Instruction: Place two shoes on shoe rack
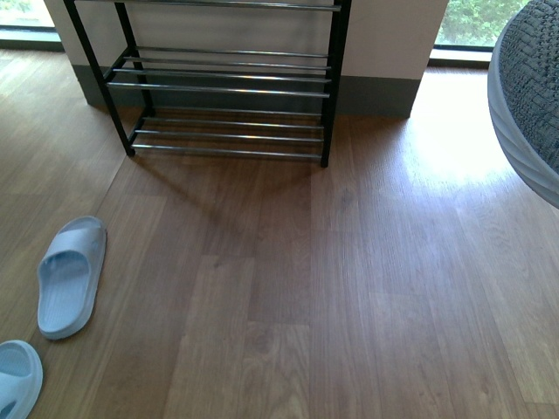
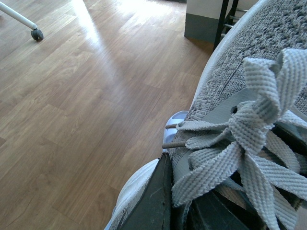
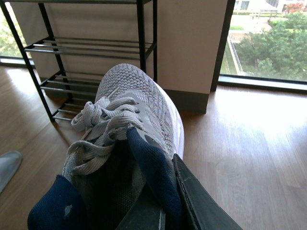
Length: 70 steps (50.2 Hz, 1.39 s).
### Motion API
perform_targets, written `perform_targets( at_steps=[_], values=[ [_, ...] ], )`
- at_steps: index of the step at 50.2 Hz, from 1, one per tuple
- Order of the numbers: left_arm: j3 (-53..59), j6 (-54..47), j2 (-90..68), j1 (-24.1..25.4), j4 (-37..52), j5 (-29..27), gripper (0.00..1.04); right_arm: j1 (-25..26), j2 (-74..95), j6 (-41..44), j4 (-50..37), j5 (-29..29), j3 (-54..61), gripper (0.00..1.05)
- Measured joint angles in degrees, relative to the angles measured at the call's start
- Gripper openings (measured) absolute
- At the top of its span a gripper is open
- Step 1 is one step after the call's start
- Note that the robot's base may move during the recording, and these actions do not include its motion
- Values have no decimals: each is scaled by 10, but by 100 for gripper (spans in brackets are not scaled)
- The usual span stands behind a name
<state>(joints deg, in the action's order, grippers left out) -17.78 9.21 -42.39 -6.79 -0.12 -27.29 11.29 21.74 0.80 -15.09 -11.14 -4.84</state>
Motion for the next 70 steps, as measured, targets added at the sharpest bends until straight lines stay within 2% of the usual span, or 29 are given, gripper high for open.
perform_targets(
  at_steps=[70],
  values=[
    [0, 0, 0, 0, 0, -1, 2, 0, 0, 0, 0, 0, 0, 1]
  ],
)
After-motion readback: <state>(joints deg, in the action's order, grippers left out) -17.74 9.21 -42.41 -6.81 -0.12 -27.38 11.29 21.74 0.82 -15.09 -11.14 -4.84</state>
